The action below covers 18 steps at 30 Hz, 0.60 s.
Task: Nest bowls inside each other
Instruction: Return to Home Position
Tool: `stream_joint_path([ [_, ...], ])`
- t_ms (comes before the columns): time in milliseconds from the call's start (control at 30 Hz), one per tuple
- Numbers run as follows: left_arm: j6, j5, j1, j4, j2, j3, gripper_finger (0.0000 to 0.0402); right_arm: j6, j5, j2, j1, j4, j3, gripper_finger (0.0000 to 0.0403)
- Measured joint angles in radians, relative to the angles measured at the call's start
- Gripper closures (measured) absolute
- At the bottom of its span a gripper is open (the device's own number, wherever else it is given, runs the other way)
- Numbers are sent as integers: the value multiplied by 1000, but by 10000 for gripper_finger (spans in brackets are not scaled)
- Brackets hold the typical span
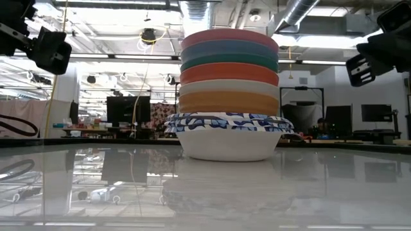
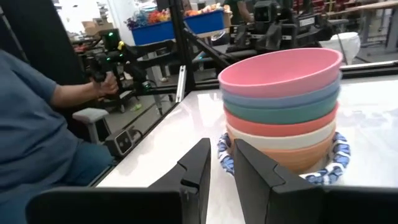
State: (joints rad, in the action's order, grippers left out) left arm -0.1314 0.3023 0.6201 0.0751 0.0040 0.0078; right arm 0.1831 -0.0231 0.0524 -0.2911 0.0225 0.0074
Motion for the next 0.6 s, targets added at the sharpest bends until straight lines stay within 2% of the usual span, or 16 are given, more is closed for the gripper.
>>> stream_joint_path([
  [233, -3, 7, 1, -5, 0, -1, 150, -8, 1, 0, -43, -3, 0, 313],
  [400, 76, 21, -2, -4, 2, -1, 150, -38, 3, 0, -66, -4, 0, 313],
  [600, 158, 44, -60, -1, 2, -1, 150, -94, 131, 0, -66, 13, -1, 313],
])
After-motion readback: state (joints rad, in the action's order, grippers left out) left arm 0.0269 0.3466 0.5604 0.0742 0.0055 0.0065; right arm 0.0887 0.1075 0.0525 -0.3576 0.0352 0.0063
